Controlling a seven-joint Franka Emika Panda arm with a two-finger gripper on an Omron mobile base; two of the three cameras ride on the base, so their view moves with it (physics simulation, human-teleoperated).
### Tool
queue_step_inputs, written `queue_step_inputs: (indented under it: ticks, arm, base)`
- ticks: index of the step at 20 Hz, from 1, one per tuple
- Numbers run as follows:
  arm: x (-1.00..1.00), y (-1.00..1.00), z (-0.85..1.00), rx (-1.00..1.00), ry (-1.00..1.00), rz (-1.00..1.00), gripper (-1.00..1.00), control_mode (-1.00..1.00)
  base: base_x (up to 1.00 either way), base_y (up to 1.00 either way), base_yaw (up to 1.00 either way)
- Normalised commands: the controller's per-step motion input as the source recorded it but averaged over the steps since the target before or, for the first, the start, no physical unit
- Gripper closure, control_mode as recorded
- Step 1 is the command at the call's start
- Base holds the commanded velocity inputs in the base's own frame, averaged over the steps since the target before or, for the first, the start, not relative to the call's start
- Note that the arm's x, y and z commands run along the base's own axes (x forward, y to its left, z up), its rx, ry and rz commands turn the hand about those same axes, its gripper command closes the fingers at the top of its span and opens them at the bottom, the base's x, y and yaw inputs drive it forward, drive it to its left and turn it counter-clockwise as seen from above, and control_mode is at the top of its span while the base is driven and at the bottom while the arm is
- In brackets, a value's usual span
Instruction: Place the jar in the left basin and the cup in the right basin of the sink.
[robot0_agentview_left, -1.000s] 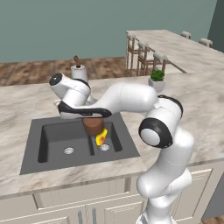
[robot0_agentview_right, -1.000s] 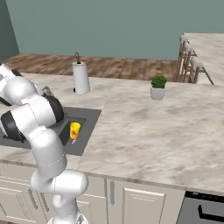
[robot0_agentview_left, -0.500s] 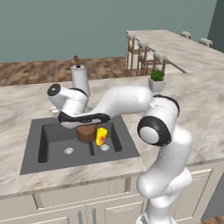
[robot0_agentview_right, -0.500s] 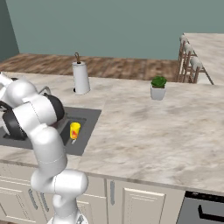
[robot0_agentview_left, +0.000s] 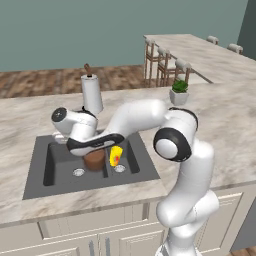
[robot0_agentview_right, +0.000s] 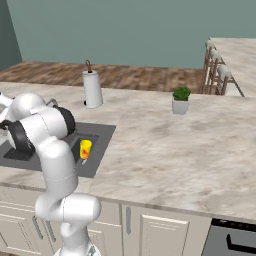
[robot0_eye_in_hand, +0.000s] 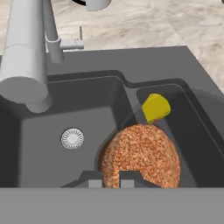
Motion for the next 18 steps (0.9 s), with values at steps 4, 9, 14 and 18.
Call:
queue_step_inputs:
  ticks: [4,9,14,18]
  arm:
    - [0.07,0.21,-0.28,0.0,-0.01,0.0,1.0,-1.0]
    - [0.1,0.2,-0.28,0.0,-0.01,0.0,1.0,-1.0]
    - [0.12,0.16,-0.22,0.0,-0.02,0.0,1.0,-1.0]
    - [0.08,0.13,-0.21,0.0,-0.03,0.0,1.0,-1.0]
  base:
    - [0.0,0.0,0.0]
    - [0.0,0.0,0.0]
    - [0.0,0.0,0.0]
    - [0.0,0.0,0.0]
